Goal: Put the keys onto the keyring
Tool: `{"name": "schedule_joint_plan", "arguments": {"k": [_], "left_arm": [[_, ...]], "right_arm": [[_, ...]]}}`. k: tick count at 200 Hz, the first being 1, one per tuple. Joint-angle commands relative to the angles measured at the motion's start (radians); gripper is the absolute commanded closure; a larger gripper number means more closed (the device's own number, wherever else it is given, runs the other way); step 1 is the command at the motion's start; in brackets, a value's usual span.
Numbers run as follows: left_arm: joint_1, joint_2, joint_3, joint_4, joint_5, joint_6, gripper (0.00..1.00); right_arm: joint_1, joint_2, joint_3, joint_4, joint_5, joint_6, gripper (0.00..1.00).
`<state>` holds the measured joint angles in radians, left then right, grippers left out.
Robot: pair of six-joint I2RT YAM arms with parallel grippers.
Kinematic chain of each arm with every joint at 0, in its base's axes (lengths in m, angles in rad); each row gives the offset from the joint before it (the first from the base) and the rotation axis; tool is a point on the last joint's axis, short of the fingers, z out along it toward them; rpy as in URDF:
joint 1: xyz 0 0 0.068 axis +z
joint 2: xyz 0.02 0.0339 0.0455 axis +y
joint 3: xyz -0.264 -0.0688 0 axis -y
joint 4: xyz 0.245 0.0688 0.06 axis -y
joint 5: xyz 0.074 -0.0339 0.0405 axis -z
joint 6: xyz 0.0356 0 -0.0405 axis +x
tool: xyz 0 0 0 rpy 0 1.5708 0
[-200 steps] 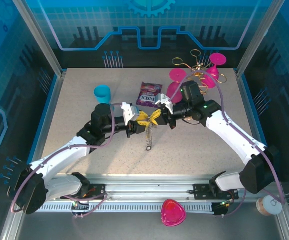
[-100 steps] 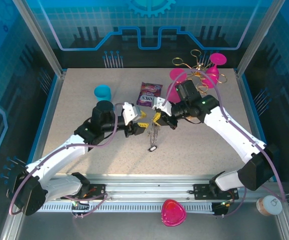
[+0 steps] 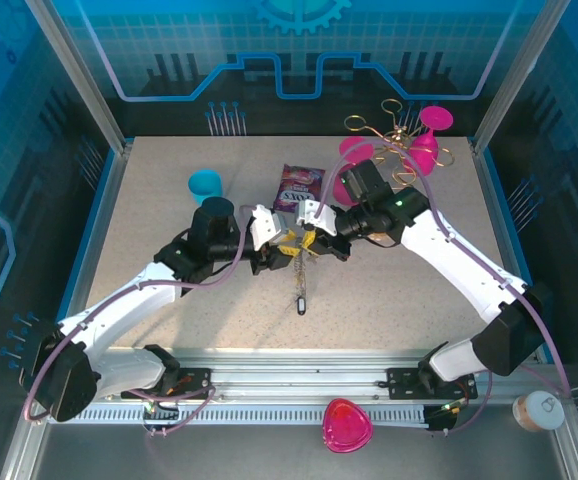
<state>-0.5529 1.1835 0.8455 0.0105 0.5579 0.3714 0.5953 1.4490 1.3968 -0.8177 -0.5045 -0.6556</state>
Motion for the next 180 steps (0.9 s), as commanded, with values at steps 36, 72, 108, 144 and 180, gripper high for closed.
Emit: {"name": "schedule_joint_plan", "arguments": {"k": [36, 72, 108, 144, 180], "left_arm": [[-0.005, 0.021, 0.041, -0.016, 0.042, 0.009, 0.71], [-0.005, 0.02, 0.037, -0.026, 0.046, 0.008, 0.75], [-0.005, 0.019, 0.036, -0.009, 0.058, 0.005, 0.9], [-0.005, 0.002, 0.033, 0.0, 0.052, 0.017, 1.0], [-0.005, -0.024, -0.005, 0.081, 0.031, -0.019, 1.0]], "right_arm": [[0.028, 0.005, 0.04, 0.025, -0.051, 0.015, 1.0], [0.026, -0.003, 0.036, 0.032, -0.061, 0.02, 1.0], [0.024, -0.008, 0.027, 0.041, -0.088, 0.03, 1.0], [0.009, -0.028, 0.01, 0.05, -0.084, 0.049, 1.0], [-0.077, -0.104, -0.063, 0.086, -0.132, 0.139, 0.71]]}}
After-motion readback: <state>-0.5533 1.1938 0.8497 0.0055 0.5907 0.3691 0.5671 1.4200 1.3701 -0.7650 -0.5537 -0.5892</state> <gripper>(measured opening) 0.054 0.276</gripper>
